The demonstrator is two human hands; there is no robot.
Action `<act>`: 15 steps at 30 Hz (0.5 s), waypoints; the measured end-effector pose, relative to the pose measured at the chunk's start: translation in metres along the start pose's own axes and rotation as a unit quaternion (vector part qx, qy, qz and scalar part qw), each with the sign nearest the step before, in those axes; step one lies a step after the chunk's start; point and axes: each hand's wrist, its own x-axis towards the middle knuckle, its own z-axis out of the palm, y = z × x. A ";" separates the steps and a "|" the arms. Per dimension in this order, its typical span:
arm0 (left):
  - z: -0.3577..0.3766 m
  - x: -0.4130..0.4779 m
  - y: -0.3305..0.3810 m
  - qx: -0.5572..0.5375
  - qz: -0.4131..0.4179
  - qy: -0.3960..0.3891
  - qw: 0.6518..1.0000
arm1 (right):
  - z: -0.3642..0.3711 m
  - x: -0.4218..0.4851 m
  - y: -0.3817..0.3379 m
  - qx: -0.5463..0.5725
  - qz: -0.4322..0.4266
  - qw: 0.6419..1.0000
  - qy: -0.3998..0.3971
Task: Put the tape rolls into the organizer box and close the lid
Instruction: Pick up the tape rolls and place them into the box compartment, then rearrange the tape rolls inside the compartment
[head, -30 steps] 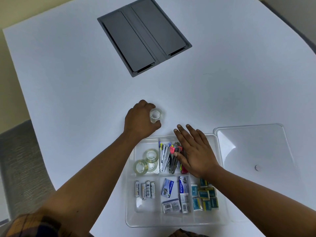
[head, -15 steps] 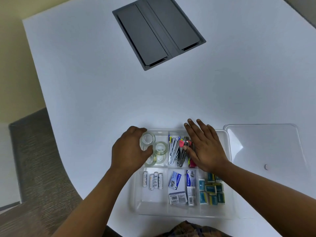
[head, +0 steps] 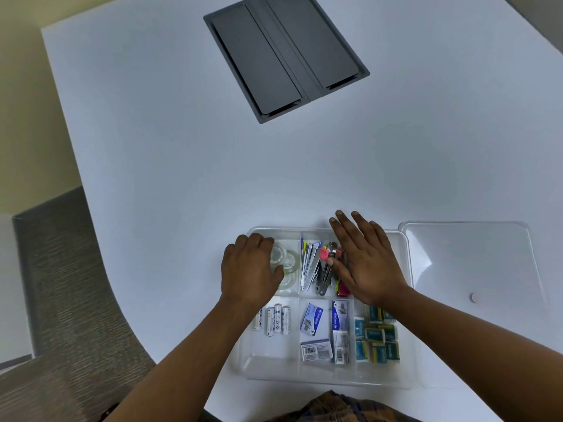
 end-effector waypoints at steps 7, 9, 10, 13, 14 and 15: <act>-0.001 -0.002 -0.006 -0.068 0.006 0.076 0.995 | 0.000 0.000 -0.001 0.003 0.000 1.000 0.000; 0.000 -0.006 -0.015 -0.115 -0.030 0.115 0.986 | -0.001 0.000 -0.002 0.005 -0.001 1.000 -0.001; 0.001 -0.009 -0.020 -0.132 -0.052 0.130 0.981 | -0.002 0.000 -0.002 0.005 -0.002 1.000 -0.003; 0.008 -0.019 -0.038 -0.159 -0.101 0.143 0.972 | -0.007 0.000 -0.006 0.021 0.006 1.000 -0.003; 0.012 -0.023 -0.045 -0.169 -0.113 0.139 0.969 | -0.010 0.001 -0.009 0.040 0.015 0.999 0.001; 0.017 -0.027 -0.052 -0.177 -0.122 0.130 0.968 | -0.014 0.002 -0.013 0.062 0.023 0.998 0.009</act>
